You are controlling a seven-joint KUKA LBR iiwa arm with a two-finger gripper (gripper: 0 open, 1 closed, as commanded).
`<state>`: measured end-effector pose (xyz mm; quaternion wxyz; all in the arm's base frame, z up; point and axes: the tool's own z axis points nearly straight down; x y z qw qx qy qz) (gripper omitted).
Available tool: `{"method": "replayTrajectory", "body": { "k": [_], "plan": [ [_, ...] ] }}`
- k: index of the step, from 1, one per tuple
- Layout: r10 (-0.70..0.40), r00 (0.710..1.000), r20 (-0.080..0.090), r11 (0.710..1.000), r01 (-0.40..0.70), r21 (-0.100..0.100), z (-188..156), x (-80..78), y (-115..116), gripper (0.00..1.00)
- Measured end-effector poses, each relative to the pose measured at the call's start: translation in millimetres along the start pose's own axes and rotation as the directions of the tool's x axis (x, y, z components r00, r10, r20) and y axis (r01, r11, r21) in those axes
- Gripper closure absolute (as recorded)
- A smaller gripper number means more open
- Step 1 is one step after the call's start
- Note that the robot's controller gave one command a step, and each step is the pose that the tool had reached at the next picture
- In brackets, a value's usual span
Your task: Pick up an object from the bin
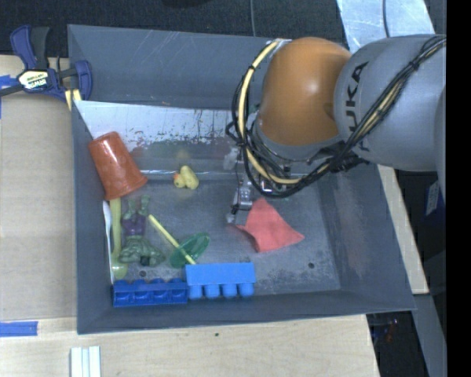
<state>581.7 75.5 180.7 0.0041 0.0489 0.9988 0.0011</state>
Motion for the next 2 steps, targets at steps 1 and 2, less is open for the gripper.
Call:
{"method": "replayTrajectory", "body": {
  "k": [1,2],
  "plan": [
    [0.007,1.0,0.003,1.0,-0.007,-0.001,14.7,-3.6,-49.6,0.0],
    [0.095,0.995,-0.002,0.995,-0.095,0.0,20.3,25.5,-66.4,0.0]
  ]
}}
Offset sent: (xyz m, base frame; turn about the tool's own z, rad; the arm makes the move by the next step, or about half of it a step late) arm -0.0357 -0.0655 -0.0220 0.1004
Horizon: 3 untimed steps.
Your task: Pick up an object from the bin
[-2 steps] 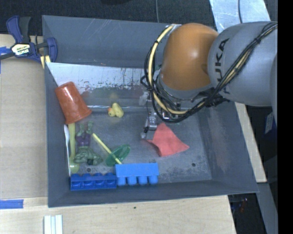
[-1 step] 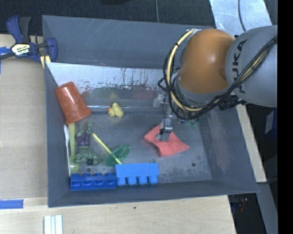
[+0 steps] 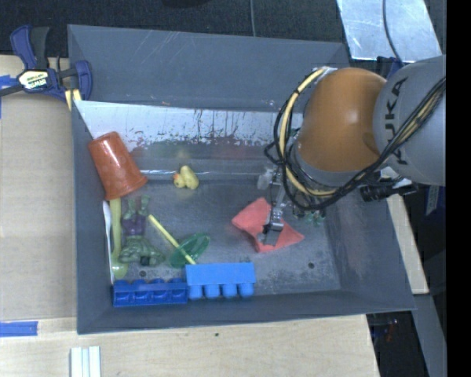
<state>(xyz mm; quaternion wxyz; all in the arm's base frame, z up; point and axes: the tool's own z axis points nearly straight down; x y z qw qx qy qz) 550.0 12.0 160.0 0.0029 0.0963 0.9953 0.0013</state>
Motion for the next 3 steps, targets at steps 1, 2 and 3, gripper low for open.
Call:
{"method": "replayTrajectory", "body": {
  "k": [1,2,3],
  "plan": [
    [-0.184,0.983,0.011,0.983,0.184,0.002,62.1,-27.7,-33.0,0.0],
    [0.163,0.987,0.009,0.987,-0.163,-0.004,75.0,-7.3,-37.3,1.0],
    [0.163,0.987,0.009,0.987,-0.163,-0.004,75.0,-7.3,-37.3,1.0]
  ]
}}
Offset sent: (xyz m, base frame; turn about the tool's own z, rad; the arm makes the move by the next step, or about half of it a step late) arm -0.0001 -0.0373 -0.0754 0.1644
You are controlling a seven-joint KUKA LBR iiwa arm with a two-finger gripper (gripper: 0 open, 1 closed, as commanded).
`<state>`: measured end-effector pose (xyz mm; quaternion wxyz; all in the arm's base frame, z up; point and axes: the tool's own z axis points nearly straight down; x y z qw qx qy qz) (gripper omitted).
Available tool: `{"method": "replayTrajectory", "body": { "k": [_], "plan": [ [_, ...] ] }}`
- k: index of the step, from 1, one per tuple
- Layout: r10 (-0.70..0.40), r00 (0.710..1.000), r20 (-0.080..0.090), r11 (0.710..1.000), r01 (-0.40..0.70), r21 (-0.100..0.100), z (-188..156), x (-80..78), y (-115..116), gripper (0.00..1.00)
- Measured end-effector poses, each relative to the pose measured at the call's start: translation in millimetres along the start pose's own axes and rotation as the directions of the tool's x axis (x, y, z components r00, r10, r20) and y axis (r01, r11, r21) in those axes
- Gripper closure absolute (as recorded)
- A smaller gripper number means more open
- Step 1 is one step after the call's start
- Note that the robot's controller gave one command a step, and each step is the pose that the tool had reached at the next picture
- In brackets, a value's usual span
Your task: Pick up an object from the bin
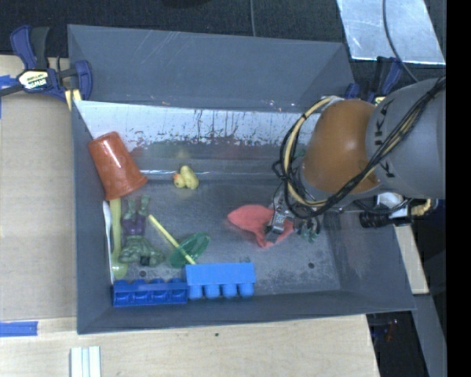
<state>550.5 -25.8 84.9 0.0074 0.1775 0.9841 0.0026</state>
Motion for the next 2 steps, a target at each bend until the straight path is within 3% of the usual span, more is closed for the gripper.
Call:
{"method": "replayTrajectory", "body": {
  "k": [2],
  "plan": [
    [0.037,0.999,-0.004,0.999,-0.037,0.002,-126.9,-1.7,-6.5,1.0]
  ]
}}
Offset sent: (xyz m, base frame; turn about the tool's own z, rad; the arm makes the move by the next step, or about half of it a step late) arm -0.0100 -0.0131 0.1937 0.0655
